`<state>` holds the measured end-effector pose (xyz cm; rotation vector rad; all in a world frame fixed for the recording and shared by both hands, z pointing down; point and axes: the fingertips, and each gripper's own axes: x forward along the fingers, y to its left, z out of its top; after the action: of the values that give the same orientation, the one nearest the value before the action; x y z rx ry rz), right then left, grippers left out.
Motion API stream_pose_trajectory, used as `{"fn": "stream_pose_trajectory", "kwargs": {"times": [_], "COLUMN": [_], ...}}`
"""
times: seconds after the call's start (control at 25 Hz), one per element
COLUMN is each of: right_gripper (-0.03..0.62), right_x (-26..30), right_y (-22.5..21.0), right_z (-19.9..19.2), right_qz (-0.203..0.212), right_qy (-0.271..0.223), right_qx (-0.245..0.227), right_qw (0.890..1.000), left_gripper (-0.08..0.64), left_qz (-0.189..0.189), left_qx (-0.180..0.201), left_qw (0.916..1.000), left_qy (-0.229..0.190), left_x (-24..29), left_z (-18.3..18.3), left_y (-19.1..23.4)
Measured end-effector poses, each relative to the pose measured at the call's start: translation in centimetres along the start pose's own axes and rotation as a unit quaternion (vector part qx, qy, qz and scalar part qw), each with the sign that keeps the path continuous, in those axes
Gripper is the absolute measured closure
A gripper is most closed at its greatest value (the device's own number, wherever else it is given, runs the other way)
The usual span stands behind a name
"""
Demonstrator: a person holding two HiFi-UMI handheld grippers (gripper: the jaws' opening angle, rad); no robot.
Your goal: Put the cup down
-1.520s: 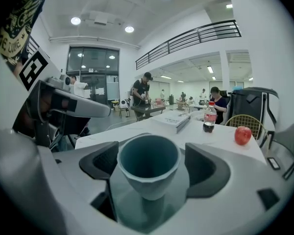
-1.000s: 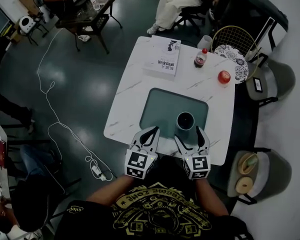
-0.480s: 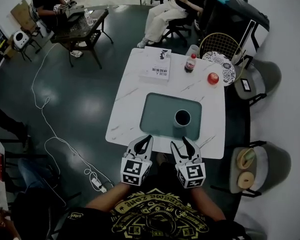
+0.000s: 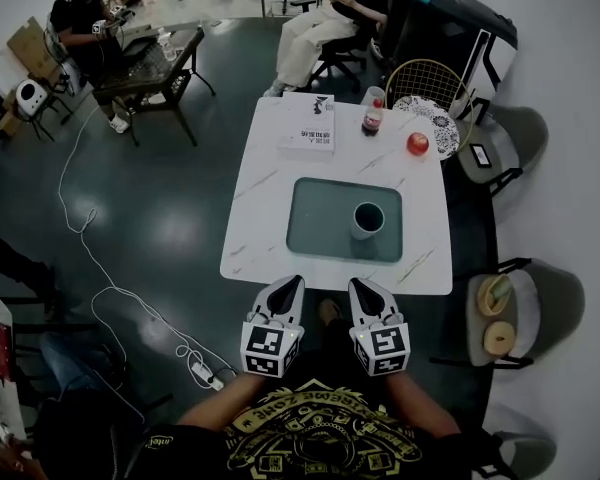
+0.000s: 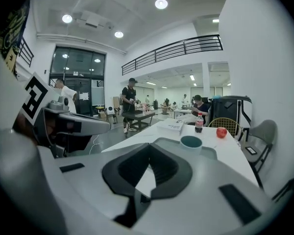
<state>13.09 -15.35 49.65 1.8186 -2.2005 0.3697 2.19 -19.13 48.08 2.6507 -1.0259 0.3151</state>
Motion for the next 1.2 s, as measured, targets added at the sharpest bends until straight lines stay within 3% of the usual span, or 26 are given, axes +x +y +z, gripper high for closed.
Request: {"fn": "stream_pose_trajectory", "kwargs": {"times": [0.36, 0.64, 1.2], "right_gripper": [0.584, 0.584, 0.584], "right_x": [-1.6, -3.6, -12.4], "right_y": [3.0, 2.5, -4.6], "right_z": [-0.3, -1.0, -3.4], "right_qz": [0.016, 0.026, 0.047], "right_qy": [0.02, 0.018, 0.021], "right_qx": [-0.01, -0.007, -0.013], "right_qw": [1.0, 0.999, 0.999], "left_gripper": [0.549, 0.549, 0.549], "left_qz": [-0.002, -0.003, -0.017], "left_qx": [-0.034, -0.034, -0.02], "left_qw": [0.9994, 0.9994, 0.9996], "left_qy": [-0.002, -0.004, 0.002], "left_x": [-3.3, -3.8, -0.8], "left_z": [-1.6, -1.9, -2.0], "left_y": [-0.6, -2.7, -14.7]}}
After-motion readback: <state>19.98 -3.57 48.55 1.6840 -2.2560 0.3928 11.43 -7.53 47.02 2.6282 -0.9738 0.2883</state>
